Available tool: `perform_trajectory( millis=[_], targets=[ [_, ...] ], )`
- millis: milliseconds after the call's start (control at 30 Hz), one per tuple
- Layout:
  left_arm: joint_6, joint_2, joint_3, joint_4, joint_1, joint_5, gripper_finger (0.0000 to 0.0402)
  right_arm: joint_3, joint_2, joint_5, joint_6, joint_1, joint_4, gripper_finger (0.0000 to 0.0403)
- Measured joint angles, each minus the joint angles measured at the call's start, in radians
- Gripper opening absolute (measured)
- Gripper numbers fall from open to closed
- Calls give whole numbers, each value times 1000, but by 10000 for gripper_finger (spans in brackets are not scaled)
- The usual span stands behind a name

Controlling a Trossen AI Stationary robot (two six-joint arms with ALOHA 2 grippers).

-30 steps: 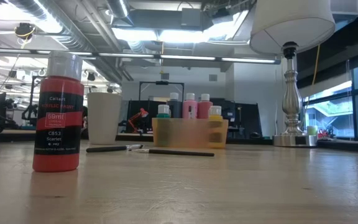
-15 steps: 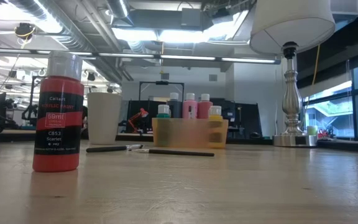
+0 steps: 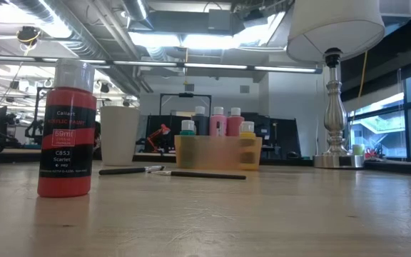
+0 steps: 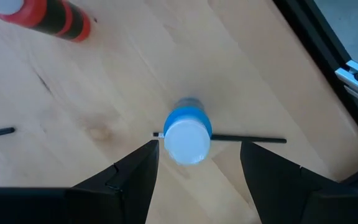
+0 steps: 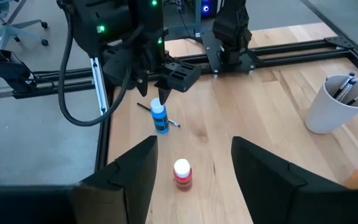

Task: Pick & Place Paint Supplies
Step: Put the blue paint bottle into the orange bin

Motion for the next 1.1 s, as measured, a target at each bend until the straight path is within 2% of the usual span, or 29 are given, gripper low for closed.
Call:
perform_trajectory(
  millis=[267, 667, 1100],
  targets=[
    [2, 2, -23, 31, 2, 0, 215, 0, 0, 0, 0, -6, -1, 208],
    [45, 1, -42, 30, 13, 9, 170, 0, 0, -1, 0, -11, -1, 208],
    [53, 1, -42, 38, 14, 0, 169, 0, 0, -1, 0, -11, -6, 208]
  ],
)
